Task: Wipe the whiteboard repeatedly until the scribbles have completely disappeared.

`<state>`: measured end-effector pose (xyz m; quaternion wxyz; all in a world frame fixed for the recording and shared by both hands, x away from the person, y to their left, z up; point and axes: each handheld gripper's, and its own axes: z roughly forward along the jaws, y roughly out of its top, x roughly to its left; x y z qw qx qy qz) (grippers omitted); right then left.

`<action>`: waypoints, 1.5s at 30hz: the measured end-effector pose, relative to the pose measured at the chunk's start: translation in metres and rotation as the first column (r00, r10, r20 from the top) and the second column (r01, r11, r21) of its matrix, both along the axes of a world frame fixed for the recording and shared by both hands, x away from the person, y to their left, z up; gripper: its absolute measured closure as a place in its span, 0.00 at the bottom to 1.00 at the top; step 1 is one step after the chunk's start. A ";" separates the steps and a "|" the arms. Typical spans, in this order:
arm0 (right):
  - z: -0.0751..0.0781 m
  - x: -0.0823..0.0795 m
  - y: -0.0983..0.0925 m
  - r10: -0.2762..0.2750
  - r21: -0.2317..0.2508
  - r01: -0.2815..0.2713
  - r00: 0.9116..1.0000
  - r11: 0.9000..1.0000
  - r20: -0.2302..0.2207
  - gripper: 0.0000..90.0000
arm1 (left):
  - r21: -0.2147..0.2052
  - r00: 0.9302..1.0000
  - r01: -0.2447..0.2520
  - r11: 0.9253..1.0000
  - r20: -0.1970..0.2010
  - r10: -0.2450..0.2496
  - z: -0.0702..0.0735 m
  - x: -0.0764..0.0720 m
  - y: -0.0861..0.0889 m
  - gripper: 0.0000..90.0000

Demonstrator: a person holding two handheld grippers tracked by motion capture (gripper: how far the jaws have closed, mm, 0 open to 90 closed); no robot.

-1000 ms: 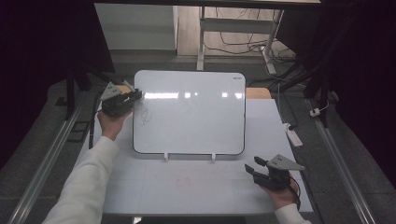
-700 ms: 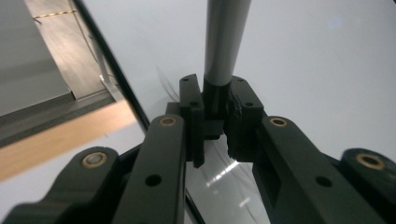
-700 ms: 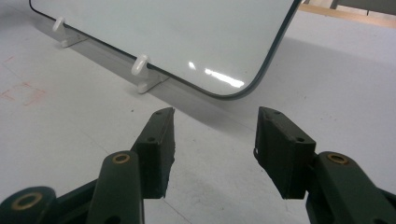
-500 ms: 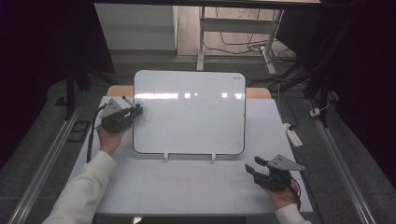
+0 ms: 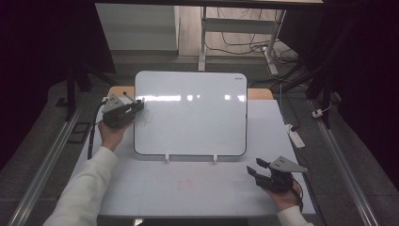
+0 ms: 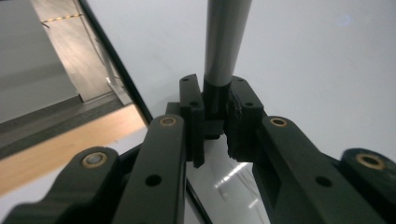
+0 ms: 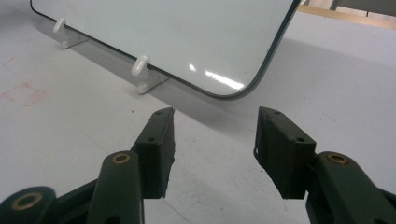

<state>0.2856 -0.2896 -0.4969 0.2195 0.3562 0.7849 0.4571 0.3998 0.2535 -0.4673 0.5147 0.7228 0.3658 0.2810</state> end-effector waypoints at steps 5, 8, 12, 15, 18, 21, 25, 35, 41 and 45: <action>0.001 0.000 0.000 -0.004 -0.001 0.004 1.000 1.000 0.002 0.52 | -0.016 0.999 -0.044 0.999 0.013 0.044 0.015 0.015 0.005 0.86; 0.001 0.000 -0.001 -0.009 0.000 0.009 1.000 1.000 0.003 0.52 | -0.027 0.999 -0.049 0.998 0.007 0.049 0.022 0.023 0.002 0.86; 0.002 -0.001 -0.001 -0.007 0.002 0.007 1.000 1.000 0.005 0.52 | -0.003 1.000 0.006 1.000 -0.003 -0.006 0.011 0.013 -0.012 0.86; 0.001 -0.001 0.000 -0.003 0.000 0.003 1.000 1.000 0.003 0.52 | 0.006 0.999 0.033 0.999 -0.007 -0.033 0.000 0.002 -0.018 0.86; 0.001 -0.001 0.001 0.000 -0.001 0.000 1.000 1.000 0.003 0.52 | 0.028 1.000 0.006 1.000 0.006 -0.006 0.004 0.002 -0.013 0.86; 0.001 -0.001 0.002 0.002 -0.002 -0.002 1.000 1.000 0.003 0.52 | -0.013 0.999 -0.039 0.999 0.002 0.039 0.013 0.013 0.000 0.86; 0.001 -0.001 0.001 0.000 -0.001 0.000 1.000 1.000 0.003 0.52 | -0.033 1.000 -0.021 0.999 -0.009 0.020 0.012 0.014 -0.001 0.86; -0.001 0.000 0.003 0.002 -0.004 -0.002 1.000 1.000 -0.003 0.52 | -0.008 1.000 -0.024 1.000 -0.004 0.024 0.016 0.016 -0.003 0.86; 0.000 -0.001 0.004 0.005 -0.003 -0.005 1.000 1.000 0.000 0.52 | -0.006 1.000 -0.002 1.000 -0.016 0.002 0.012 0.013 -0.005 0.86; -0.002 0.000 0.003 0.008 -0.003 -0.008 1.000 1.000 -0.008 0.52 | -0.008 1.000 0.012 1.000 -0.025 -0.012 -0.006 -0.007 0.000 0.86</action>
